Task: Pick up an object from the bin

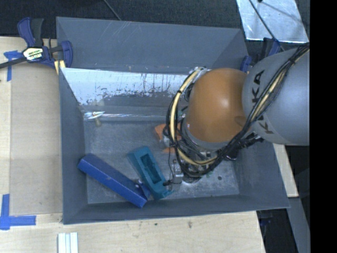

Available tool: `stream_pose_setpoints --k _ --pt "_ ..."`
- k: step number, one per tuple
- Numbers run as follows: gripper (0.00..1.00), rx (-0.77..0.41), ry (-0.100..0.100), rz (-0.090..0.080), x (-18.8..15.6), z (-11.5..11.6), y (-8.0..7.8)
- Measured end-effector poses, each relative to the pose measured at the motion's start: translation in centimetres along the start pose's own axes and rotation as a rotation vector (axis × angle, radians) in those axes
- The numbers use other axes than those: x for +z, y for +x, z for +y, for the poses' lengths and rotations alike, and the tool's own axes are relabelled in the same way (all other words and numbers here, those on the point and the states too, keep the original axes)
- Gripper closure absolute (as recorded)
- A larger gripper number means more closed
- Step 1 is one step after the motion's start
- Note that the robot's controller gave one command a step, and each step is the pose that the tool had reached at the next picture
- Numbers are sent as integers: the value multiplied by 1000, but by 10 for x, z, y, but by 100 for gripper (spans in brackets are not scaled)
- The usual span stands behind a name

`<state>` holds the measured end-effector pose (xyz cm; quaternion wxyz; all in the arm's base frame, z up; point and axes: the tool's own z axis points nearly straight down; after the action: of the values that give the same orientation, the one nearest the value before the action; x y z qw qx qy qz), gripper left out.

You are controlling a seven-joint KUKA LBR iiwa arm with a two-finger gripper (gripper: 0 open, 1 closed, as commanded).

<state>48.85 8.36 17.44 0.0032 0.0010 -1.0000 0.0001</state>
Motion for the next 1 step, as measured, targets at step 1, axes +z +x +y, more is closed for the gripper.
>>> stream_pose_setpoints --k 1 --pt "0 2 -1 -9 -4 0 -2"
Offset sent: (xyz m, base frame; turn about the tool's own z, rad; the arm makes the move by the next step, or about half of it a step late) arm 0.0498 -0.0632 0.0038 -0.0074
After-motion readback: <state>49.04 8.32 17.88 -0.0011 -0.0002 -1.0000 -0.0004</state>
